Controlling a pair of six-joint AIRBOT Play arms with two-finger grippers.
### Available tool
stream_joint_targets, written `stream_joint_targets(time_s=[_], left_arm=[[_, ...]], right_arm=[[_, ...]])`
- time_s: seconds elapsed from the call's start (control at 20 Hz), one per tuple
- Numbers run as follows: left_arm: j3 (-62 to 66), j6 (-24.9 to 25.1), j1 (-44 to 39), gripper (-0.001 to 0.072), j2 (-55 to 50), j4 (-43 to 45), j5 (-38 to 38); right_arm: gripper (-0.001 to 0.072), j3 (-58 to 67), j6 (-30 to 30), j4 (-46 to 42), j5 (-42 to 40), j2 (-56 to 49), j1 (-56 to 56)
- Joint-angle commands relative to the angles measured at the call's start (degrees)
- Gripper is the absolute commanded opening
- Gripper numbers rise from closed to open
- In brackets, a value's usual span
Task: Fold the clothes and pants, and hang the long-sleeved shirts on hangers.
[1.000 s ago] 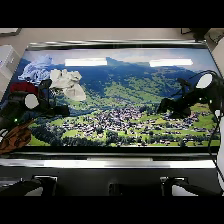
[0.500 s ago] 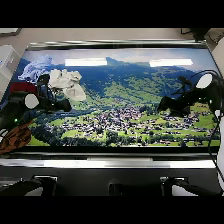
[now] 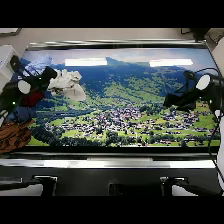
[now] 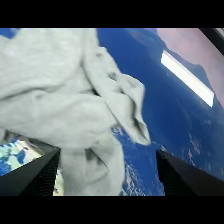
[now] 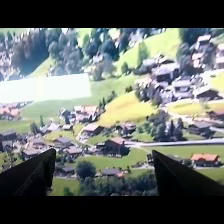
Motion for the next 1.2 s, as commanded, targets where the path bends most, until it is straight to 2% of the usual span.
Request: stream_joint_targets(time_s=[0.0, 0.1, 0.25, 0.4, 0.45, 0.5, 0.55, 0.6, 0.65, 0.7, 0.8, 0.85, 0.9, 1.05, 1.1, 1.15], left_arm=[[7.34, -1.01, 9.18, 0.0708, -11.43, -19.08, -12.7], [7.34, 8.24, 9.4, 0.071, -15.5, -29.86, -9.57], [7.37, 13.97, 7.32, 0.0711, -19.34, -36.44, -1.03], [7.37, 26.18, 5.53, 0.0709, -20.52, -43.43, 8.37], [7.37, 27.63, 5.25, 0.0705, -20.59, -43.45, 9.94], [7.34, 27.67, 5.2, 0.0555, -20.81, -43.45, 10.23], [7.34, 27.45, 5.29, 0.017, -20.85, -43.54, 9.22], [7.48, 27.54, 5.31, 0.0028, -20.48, -43.54, 7.82], [7.76, 29.4, 5.2, 0.0024, -19.37, -43.54, 6.27], [8.28, 33.77, 4.7, 0.0023, -17.35, -43.54, 5.7], [10.43, 51.12, 2.29, 0.0022, -9.29, -43.52, 3.78], [11.1, 57.88, 0.79, 0.0022, -4.2, -43.52, 1.42], [11.08, 61.07, -1.2, 0.0022, 1.73, -43.45, -1.01], [11.08, 61.29, -8.55, 0.0022, 16.52, -37.09, -8.74], [11.08, 58.97, -11.34, 0.0021, 19.98, -33.81, -11.98], [11.02, 54.05, -14.6, 0.0021, 22.88, -29.49, -15.04]], right_arm=[[0.069, -0.02, 0.0, -0.68, -4.55, -0.04, 0.04], [0.069, -0.02, 0.0, -0.17, -4.31, -0.04, 0.04], [0.0688, -0.02, 0.0, 0.02, -4.17, -0.04, 0.04], [0.0688, -0.02, 0.0, 0.15, -2.47, -0.04, 0.04], [0.0688, -0.02, 0.0, 0.48, -1.29, -0.04, 0.04], [0.0688, -0.02, 0.0, 1.03, -0.2, -0.04, 0.04], [0.0688, -0.02, 0.0, 1.81, 0.55, -0.04, 0.04], [0.0686, 0.0, -0.02, 2.43, 0.7, 0.02, 0.04], [0.0666, 0.0, -0.59, 2.56, 0.44, 0.15, 0.04], [0.0667, 0.35, -2.58, 2.47, 0.24, 0.63, 0.04], [0.0667, 2.95, -5.25, 1.38, 0.22, 2.75, 0.04], [0.0667, 5.03, -5.73, 0.22, -0.42, 4.24, 0.04], [0.0667, 7.56, -5.86, -1.16, -1.81, 6.05, 0.04], [0.0667, 13.92, -5.84, -2.99, -7.17, 11.85, 0.04], [0.0667, 15.39, -5.79, -2.97, -8.22, 14.03, 0.04], [0.0667, 16.26, -5.79, -2.97, -8.52, 16.06, 0.04]])
